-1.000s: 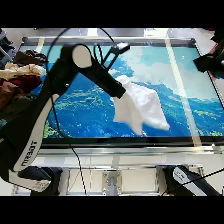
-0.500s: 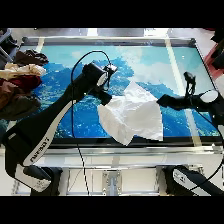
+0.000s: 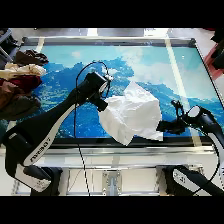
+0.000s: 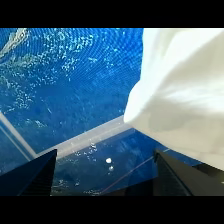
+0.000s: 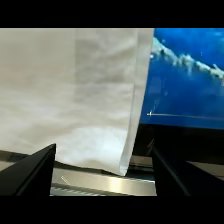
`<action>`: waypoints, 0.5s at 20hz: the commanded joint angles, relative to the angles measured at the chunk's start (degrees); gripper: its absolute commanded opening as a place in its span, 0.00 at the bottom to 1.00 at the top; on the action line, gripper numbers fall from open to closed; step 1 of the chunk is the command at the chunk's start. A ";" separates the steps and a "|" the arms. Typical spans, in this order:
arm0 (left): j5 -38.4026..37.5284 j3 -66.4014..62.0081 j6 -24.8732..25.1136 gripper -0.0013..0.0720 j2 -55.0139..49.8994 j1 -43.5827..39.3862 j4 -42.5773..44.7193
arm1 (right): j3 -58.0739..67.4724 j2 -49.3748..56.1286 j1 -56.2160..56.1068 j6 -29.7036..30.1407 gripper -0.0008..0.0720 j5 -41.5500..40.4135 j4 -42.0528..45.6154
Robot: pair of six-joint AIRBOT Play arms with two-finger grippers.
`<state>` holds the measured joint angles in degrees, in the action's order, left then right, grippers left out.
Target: Fold the shirts.
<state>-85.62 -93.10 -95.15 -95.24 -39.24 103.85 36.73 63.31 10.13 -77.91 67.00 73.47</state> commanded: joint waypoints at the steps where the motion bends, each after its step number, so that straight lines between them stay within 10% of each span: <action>1: 0.72 0.37 -0.31 0.96 0.02 -0.04 -0.11 | -1.09 0.02 -0.04 -0.79 0.95 1.27 0.59; 10: 0.68 0.37 -0.46 0.96 0.02 -0.04 -0.37 | -6.27 0.02 -0.11 -0.07 0.83 -8.44 -9.05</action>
<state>-85.01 -92.73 -95.61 -95.24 -39.27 103.53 31.73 63.24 10.09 -78.63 62.11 67.94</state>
